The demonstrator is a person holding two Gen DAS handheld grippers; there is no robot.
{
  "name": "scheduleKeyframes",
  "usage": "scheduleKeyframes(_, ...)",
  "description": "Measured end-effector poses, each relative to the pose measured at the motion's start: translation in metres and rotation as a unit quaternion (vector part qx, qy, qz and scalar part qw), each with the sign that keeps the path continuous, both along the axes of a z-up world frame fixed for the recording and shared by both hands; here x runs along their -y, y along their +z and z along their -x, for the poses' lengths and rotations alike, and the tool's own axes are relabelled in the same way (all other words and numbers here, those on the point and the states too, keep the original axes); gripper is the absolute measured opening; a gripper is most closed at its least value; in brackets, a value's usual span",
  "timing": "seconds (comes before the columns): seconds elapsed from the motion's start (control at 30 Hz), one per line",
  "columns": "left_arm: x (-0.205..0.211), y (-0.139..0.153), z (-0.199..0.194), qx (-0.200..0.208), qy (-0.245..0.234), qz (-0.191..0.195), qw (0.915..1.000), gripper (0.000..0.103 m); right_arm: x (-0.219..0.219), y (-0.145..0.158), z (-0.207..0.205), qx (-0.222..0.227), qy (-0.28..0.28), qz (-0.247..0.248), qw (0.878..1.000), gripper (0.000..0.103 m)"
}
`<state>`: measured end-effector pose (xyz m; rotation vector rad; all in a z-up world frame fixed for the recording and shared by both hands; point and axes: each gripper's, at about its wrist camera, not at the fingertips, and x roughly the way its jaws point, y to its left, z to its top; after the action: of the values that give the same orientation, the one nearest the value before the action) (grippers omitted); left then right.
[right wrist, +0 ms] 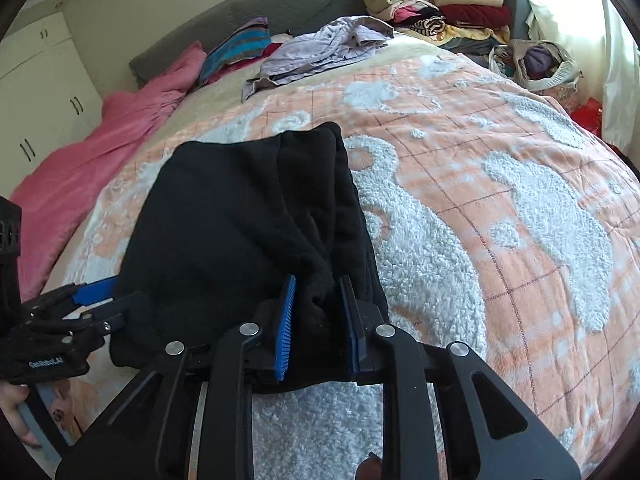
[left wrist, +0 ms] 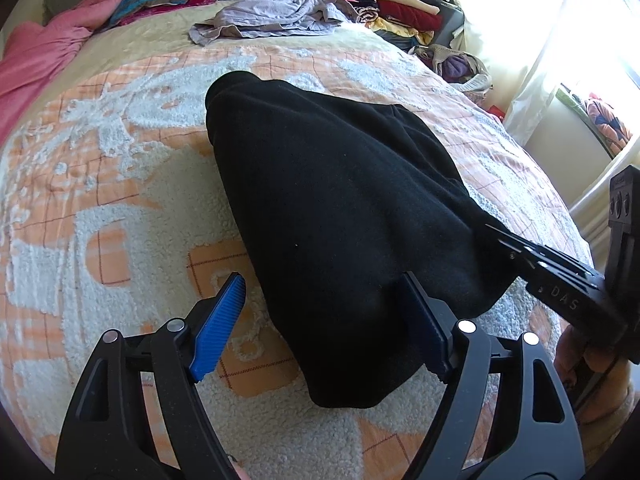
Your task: Fold small clothes
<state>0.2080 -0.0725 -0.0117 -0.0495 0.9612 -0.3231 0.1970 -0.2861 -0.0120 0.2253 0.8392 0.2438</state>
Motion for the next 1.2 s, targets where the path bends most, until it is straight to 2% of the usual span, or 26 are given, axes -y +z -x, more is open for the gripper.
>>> scheduleKeyframes(0.07, -0.001, 0.002, 0.001, 0.002, -0.001, -0.001, 1.0000, 0.072, 0.000, 0.005, 0.003, 0.007, 0.000, 0.004, 1.000, 0.029)
scheduleKeyframes(0.13, -0.001, 0.003, 0.002, 0.003, 0.000, -0.002, 1.0000, 0.074, 0.000, 0.008, 0.006, 0.011, -0.001, 0.013, 1.000, 0.040)
scheduleKeyframes(0.17, -0.002, 0.003, 0.003, 0.003, 0.000, -0.003, 1.0000, 0.075, -0.001, 0.011, 0.009, 0.015, -0.005, 0.026, 1.000, 0.054)
scheduleKeyframes(0.2, -0.002, 0.003, 0.003, 0.003, 0.000, -0.003, 1.0000, 0.075, -0.002, 0.012, 0.011, 0.019, -0.013, 0.039, 0.999, 0.059)
scheduleKeyframes(0.27, -0.004, 0.003, 0.004, 0.003, 0.002, -0.001, 1.0000, 0.077, 0.001, 0.014, 0.014, 0.023, -0.018, 0.044, 0.999, 0.059)
scheduleKeyframes(0.33, -0.005, 0.004, 0.006, 0.004, 0.003, 0.001, 1.0000, 0.079, 0.006, 0.016, 0.017, 0.025, -0.026, 0.037, 0.999, 0.063)
scheduleKeyframes(0.5, -0.008, 0.009, 0.010, 0.008, 0.005, 0.005, 0.9999, 0.091, 0.018, 0.029, 0.030, 0.043, -0.045, 0.021, 0.998, 0.088)
scheduleKeyframes(0.57, -0.009, 0.011, 0.013, 0.008, 0.006, 0.009, 0.9999, 0.093, 0.021, 0.035, 0.036, 0.053, -0.050, 0.019, 0.997, 0.093)
scheduleKeyframes(0.8, -0.015, 0.027, 0.028, 0.026, 0.008, 0.016, 0.9995, 0.093, 0.017, 0.059, 0.064, 0.092, -0.052, 0.022, 0.994, 0.098)
scheduleKeyframes(1.2, -0.036, 0.053, 0.069, 0.065, 0.011, 0.031, 0.9973, 0.093, -0.010, 0.086, 0.118, 0.151, -0.044, 0.047, 0.986, 0.098)
